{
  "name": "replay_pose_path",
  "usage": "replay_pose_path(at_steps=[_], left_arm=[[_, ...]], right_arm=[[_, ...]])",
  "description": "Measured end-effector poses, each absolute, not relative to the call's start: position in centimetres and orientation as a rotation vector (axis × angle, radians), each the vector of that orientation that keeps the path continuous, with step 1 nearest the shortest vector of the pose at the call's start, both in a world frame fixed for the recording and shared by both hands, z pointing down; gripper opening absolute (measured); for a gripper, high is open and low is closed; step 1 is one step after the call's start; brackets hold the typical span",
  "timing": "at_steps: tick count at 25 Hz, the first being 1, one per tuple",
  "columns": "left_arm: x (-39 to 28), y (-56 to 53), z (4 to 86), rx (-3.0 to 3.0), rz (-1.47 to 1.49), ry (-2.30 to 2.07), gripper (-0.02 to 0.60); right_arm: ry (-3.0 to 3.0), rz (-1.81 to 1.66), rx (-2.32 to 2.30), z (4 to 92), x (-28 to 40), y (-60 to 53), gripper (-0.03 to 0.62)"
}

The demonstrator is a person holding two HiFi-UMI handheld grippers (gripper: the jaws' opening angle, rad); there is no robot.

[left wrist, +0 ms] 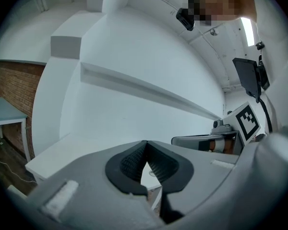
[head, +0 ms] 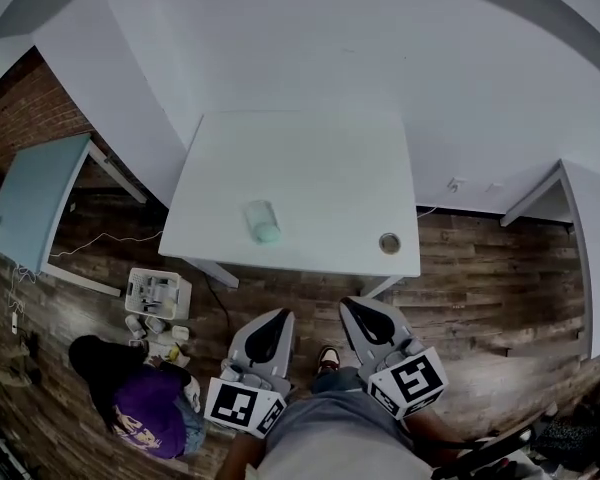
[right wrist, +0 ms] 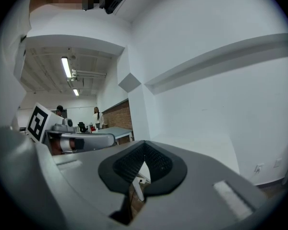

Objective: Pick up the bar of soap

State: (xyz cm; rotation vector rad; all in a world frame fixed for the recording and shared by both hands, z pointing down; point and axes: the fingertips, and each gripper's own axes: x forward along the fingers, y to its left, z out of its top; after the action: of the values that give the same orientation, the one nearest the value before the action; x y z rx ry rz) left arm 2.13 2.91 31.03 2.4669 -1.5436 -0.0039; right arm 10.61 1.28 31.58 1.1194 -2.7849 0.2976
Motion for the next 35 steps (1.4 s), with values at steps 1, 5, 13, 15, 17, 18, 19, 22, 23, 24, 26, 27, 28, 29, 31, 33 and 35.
replay_pose_path(at_steps=[1, 5, 13, 15, 17, 18, 19, 22, 23, 24, 26, 27, 28, 29, 31, 33, 35], left_arm=[[2.4, 2.5, 31.1, 2.463, -0.001, -1.536, 0.002], [3.0, 1.8, 31.4, 2.444, 0.011, -1.528, 0.002], [2.6, 0.9, 32.1, 2.406, 0.051, -1.557, 0.002], [2.3, 0.3, 32.4, 2.399, 0.067, -1.571, 0.002], [1.9, -0.2, 32.7, 2.39, 0.074, -1.578, 0.002], [1.6, -0.4, 32.9, 2.386, 0.075, -1.579, 0.002], [1.4, -0.7, 33.0, 2.385, 0.074, -1.58, 0.002], [0.8, -1.5, 33.1, 2.384, 0.071, -1.586, 0.002], [0.6, -1.9, 33.1, 2.383, 0.071, -1.588, 0.002], [0.4, -2.3, 33.1, 2.38, 0.071, -1.591, 0.002], [-0.2, -3.2, 33.2, 2.374, 0.072, -1.601, 0.002], [-0.5, -3.5, 33.3, 2.369, 0.074, -1.605, 0.002], [-0.8, -3.7, 33.4, 2.365, 0.076, -1.609, 0.002], [-1.2, -3.9, 33.6, 2.361, 0.077, -1.61, 0.002], [-1.8, -4.4, 33.9, 2.355, 0.075, -1.61, 0.002], [-2.5, -5.2, 34.3, 2.352, 0.074, -1.611, 0.002], [-3.3, -6.2, 34.5, 2.34, 0.077, -1.608, 0.002]], right_arm=[[-2.795, 0.308, 1.131, 31.4, 11.0, 0.8, 0.002], [-2.798, 0.335, 1.128, 31.5, 11.7, -0.4, 0.002], [-2.793, 0.398, 1.112, 32.6, 12.0, -1.4, 0.002], [-2.79, 0.408, 1.11, 32.8, 11.9, -1.9, 0.003], [-2.787, 0.426, 1.111, 33.1, 11.8, -2.4, 0.003], [-2.785, 0.431, 1.113, 33.2, 11.7, -2.6, 0.002], [-2.784, 0.433, 1.116, 33.3, 11.6, -2.8, 0.003], [-2.78, 0.432, 1.122, 33.4, 11.3, -3.4, 0.002], [-2.779, 0.432, 1.122, 33.4, 11.1, -3.7, 0.002], [-2.778, 0.432, 1.121, 33.4, 11.0, -4.1, 0.002], [-2.775, 0.433, 1.117, 33.5, 10.7, -4.8, 0.002], [-2.774, 0.434, 1.115, 33.6, 10.5, -5.0, 0.003], [-2.775, 0.436, 1.114, 33.6, 10.2, -5.2, 0.002], [-2.774, 0.437, 1.114, 33.7, 10.0, -5.4, 0.003], [-2.768, 0.437, 1.115, 33.8, 9.6, -6.0, 0.002], [-2.761, 0.439, 1.115, 34.0, 9.0, -6.8, 0.003], [-2.756, 0.442, 1.114, 34.1, 8.3, -7.7, 0.002]])
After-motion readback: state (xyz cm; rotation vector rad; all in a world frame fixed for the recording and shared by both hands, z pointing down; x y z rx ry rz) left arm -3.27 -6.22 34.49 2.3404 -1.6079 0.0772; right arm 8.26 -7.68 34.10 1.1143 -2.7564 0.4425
